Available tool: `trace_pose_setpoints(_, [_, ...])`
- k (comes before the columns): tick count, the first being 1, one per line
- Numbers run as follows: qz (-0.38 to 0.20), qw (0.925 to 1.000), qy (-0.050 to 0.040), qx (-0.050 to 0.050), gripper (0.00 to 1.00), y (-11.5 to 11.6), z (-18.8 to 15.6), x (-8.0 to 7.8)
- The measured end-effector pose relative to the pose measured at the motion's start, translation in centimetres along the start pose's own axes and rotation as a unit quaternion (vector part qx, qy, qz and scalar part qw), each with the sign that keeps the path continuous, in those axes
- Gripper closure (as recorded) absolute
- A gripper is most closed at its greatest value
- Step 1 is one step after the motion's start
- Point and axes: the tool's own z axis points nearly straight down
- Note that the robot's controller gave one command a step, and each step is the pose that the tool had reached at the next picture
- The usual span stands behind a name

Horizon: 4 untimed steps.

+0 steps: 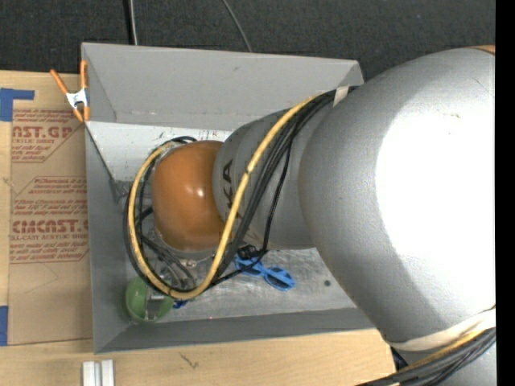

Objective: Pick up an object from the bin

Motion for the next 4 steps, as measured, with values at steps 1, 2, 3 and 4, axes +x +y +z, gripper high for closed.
trace_pose_setpoints(1, [-0.054,0.9985,-0.0040,-0.002,0.00,0.0,3.3,-0.2])
trace_pose_setpoints(2, [-0.054,0.9985,-0.0013,-0.001,0.00,0.1,3.2,-0.3])
trace_pose_setpoints(3, [-0.054,0.9985,-0.0007,-0.002,1.00,0.2,2.9,-0.3])
trace_pose_setpoints(4, [-0.055,0.9985,-0.0013,-0.001,1.00,0.4,-2.1,-0.4])
